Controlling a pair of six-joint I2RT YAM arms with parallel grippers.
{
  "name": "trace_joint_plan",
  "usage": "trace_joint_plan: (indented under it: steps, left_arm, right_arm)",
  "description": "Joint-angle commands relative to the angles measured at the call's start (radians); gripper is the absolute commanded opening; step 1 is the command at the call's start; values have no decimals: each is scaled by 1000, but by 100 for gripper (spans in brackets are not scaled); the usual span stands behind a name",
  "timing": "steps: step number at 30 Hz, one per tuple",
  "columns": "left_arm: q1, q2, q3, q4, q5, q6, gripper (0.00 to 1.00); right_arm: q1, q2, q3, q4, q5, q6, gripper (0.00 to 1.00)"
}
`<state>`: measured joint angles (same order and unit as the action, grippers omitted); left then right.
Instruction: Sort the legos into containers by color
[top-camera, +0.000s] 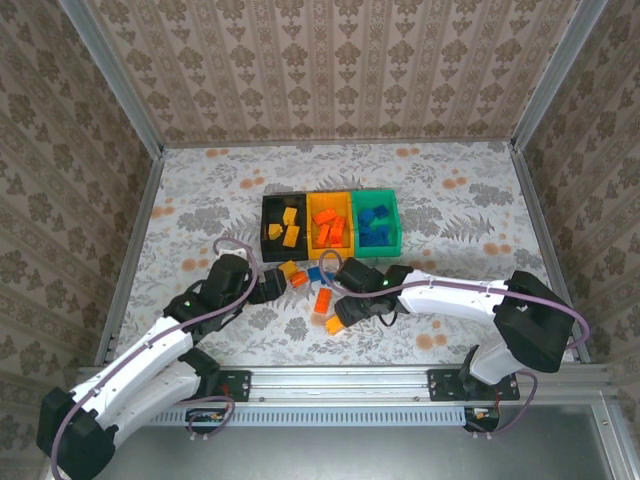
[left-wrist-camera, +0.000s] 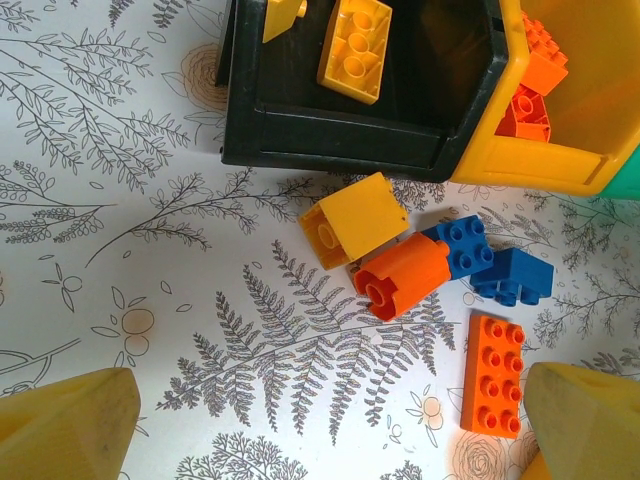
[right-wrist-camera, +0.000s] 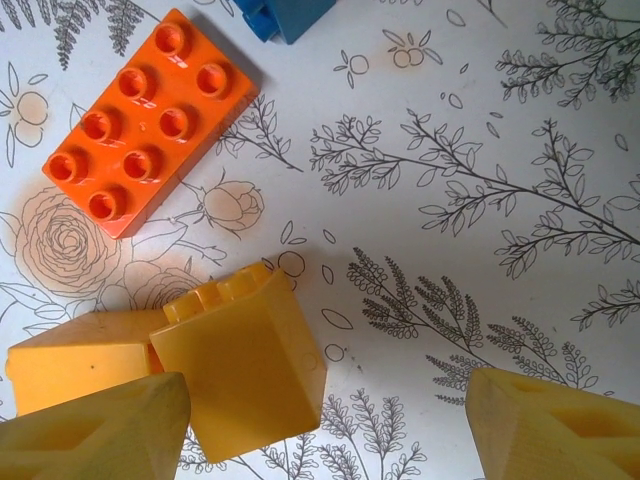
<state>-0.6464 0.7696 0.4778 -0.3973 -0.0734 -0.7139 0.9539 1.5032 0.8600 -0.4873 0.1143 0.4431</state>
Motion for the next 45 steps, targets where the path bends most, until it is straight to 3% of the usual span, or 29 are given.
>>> trace_joint_plan:
  steps: [1,13,20,23,28,37,45]
  left_arm:
    - [10,-7,-7,0,9,1,100]
    - [21,-6,-16,7,23,-4,100]
    - [25,-6,-22,14,28,-6,100]
    - [27,-6,-27,18,30,-11,100]
    - [31,-8,-27,13,38,-13,100]
    - [37,-19,-24,-6,21,-2,100]
    - [43,-73,-39,-58,-23,-16,100]
  right_arm:
    - [11,22,-12,2,-22,-19,74]
    - [-17,9,-12,-60,152,68,58]
    - [-7,-26,-12,21,45,0,78]
    - [-10,21,-9,44,22,2,79]
    - [-32,81,-12,62,33,31,63]
    - [-39,37,-4,89,8,-11,35]
    - [-67,97,271,98,-41,-65,29]
